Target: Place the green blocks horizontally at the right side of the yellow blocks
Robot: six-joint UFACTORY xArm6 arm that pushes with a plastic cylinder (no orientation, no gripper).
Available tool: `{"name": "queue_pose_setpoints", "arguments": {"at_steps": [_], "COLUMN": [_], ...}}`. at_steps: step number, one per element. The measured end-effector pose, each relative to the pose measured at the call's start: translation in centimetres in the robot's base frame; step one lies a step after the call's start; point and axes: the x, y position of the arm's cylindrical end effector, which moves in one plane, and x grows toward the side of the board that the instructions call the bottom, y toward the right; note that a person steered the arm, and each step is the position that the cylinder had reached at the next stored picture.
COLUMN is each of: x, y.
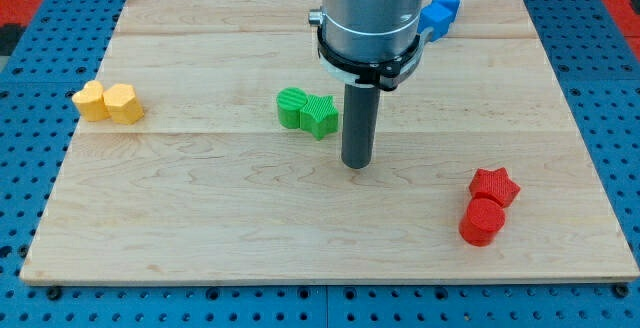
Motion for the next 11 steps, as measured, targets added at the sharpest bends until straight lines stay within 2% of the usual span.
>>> {"name": "queue_pose_setpoints", "arguments": {"at_steps": [1,3,5,6,7,8,9,11], "x": [0.0,-5.1,-5.4,-5.4,-3.3,-0.1,0.9,-6.9], "y": [0.0,4.0,4.1,7.2,10.1,9.5,5.7,-2.9]}}
